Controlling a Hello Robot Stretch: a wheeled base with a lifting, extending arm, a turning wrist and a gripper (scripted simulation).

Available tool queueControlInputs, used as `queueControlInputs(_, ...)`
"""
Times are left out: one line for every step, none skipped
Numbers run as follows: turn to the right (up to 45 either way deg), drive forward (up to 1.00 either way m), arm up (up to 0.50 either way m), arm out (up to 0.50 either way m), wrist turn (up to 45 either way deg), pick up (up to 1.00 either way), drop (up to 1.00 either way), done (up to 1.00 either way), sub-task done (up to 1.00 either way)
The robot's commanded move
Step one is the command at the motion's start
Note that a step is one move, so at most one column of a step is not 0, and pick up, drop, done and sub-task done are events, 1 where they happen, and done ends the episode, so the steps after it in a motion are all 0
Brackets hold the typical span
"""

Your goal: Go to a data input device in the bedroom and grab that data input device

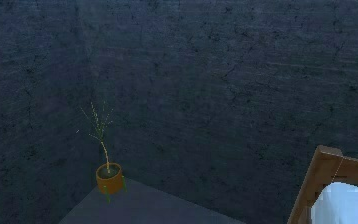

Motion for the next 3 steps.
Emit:
queueControlInputs(0.0,0.00,0.00,0.00,0.0,1.00,0.00,0.00,0.00)
queueControlInputs(0.0,0.00,0.10,0.00,0.0,0.00,0.00,0.00,0.00)
queueControlInputs(0.0,0.00,0.00,0.00,0.0,0.00,0.00,1.00,0.00)
